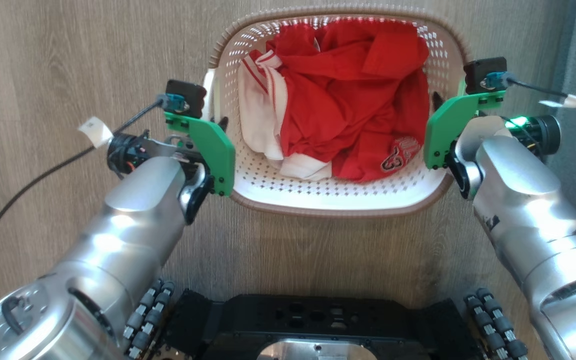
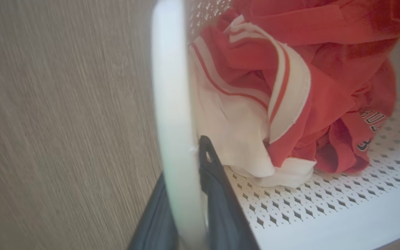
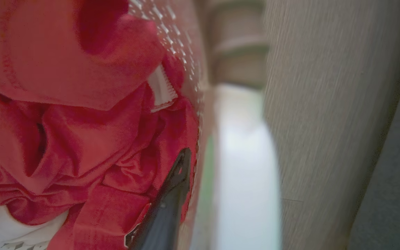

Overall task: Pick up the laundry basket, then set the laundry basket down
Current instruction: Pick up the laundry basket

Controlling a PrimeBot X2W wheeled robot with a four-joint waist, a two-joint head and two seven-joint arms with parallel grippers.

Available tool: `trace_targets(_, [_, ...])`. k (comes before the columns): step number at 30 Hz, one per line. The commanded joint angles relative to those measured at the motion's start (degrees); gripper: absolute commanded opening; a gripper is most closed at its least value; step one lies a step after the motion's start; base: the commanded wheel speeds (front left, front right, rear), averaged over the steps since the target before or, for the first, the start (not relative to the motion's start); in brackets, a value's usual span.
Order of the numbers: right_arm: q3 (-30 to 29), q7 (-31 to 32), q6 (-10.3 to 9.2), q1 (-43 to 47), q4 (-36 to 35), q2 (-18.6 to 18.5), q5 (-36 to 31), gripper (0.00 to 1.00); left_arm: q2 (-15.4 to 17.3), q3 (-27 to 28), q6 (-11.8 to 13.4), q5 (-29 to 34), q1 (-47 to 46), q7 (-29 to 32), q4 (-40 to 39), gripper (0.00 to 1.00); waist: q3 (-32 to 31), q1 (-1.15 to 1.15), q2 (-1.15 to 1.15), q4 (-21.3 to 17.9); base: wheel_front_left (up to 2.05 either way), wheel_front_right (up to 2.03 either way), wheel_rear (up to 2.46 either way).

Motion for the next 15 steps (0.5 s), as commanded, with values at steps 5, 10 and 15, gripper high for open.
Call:
trace_targets(5, [2.2,0.4,0.35,2.8,-1.0,1.1,1.5,0.00,1.1,-1.5,-0.3,-1.9,0.1,-0.5,-0.4,0.00,0.1,0.00,0.00,0.0,0.00,0.00,0.00])
trace_targets(10, [3.2,0.3,0.35,2.6,-0.4,1.1,2.1,0.00,1.1,-3.1,-0.5,-3.2,-0.1,-0.6,0.0,0.00,-0.3,0.00,0.00,0.1,0.00,0.00,0.00])
trace_targets(15, [5.0,0.4,0.35,2.8,-0.1,1.1,2.1,0.00,1.1,-4.7,-1.0,-3.7,0.0,-0.3,0.1,0.00,-1.5,0.00,0.00,0.2,0.00,0.00,0.00])
